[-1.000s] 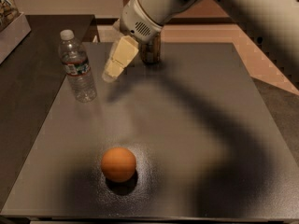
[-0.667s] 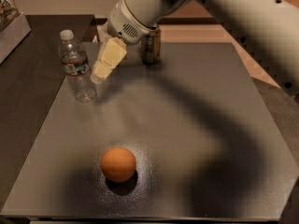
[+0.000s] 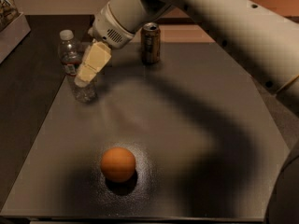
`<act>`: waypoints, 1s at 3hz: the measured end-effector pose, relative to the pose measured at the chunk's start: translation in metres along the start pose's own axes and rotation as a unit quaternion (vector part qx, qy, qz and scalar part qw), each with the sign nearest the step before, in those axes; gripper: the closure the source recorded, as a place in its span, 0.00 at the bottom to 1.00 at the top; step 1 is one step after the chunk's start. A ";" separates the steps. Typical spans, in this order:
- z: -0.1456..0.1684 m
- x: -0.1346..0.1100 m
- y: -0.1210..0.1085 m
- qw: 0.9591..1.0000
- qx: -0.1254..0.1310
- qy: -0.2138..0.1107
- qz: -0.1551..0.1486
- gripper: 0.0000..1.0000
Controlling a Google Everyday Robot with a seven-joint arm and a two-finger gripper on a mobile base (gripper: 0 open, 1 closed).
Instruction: Knock water bottle over
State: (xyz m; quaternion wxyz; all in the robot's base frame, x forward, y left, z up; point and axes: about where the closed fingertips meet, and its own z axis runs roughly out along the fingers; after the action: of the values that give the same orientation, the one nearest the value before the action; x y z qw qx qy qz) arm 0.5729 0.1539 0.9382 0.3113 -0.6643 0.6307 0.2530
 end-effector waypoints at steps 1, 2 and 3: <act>0.008 -0.005 -0.011 1.000 0.010 -0.011 0.007 0.00; 0.012 -0.010 -0.015 1.000 0.011 -0.018 0.009 0.17; 0.013 -0.010 -0.014 1.000 0.008 -0.020 0.012 0.40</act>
Offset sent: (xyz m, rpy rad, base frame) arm 0.0227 0.0190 0.0024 0.0556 -0.0035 -0.0370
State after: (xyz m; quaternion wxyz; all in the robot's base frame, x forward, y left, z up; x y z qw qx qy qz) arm 0.5872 0.1706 0.9382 0.3263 -0.6490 0.6343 0.2645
